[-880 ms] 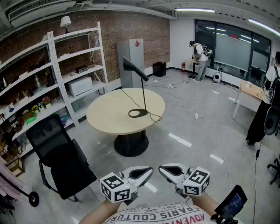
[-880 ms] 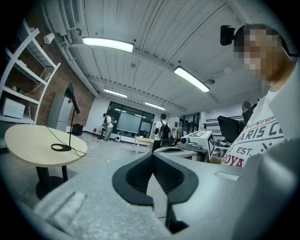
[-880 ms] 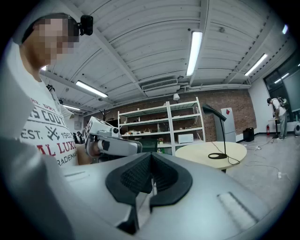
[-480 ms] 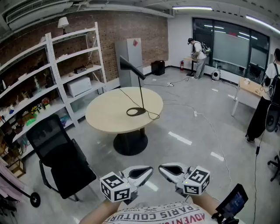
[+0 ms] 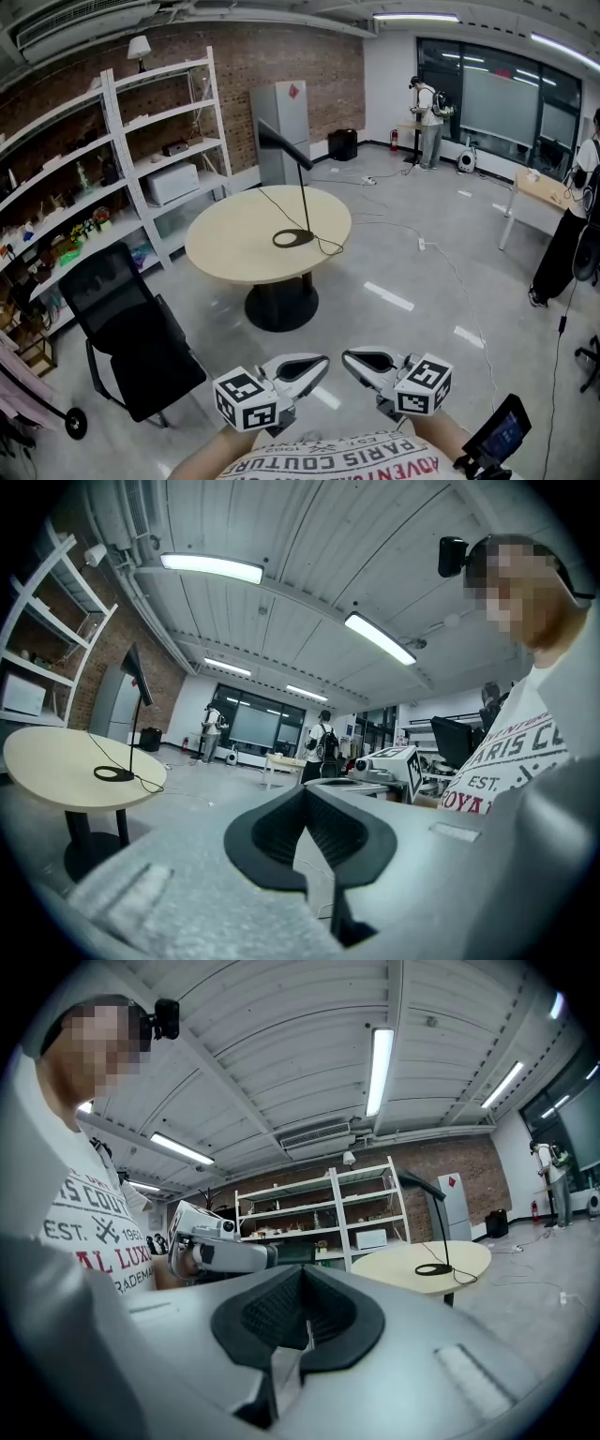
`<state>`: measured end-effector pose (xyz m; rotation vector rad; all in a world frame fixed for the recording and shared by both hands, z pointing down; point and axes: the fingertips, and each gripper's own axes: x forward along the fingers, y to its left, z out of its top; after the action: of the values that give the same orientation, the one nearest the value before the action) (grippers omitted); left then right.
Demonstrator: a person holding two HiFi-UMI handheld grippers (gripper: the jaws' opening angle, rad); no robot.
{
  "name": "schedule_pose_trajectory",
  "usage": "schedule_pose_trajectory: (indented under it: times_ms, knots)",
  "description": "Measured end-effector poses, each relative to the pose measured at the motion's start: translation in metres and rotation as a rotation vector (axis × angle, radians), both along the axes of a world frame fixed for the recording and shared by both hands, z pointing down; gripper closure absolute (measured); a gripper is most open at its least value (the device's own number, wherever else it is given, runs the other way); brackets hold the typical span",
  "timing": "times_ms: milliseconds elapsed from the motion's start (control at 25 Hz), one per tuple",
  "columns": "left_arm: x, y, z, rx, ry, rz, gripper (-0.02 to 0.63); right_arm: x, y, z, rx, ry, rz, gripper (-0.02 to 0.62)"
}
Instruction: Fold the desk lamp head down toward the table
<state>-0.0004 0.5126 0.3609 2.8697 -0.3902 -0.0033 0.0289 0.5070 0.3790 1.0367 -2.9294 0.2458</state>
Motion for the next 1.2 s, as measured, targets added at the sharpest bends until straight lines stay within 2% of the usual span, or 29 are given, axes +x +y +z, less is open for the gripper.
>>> schedule_pose_trajectory:
  times_ms: [320, 680, 880, 1200]
  knots:
    - [0.005, -0.023, -0.004, 0.006, 0.019, -0.009, 0.604, 0.011, -0.018, 0.003, -0.008, -0.021, 0.021, 0.595]
    - [0.01, -0.073, 0.015, -0.026, 0.037, 0.0, 0.604, 0.02, -0.064, 0.026, -0.049, -0.013, 0.051, 0.595]
    - [0.003, -0.126, 0.022, -0.046, 0.05, -0.012, 0.604, 0.019, -0.116, 0.03, -0.065, -0.004, 0.052, 0.595]
    - [-0.001, -0.241, 0.021, -0.068, 0.058, -0.019, 0.604, 0.024, -0.223, 0.028, -0.086, -0.019, 0.08, 0.595]
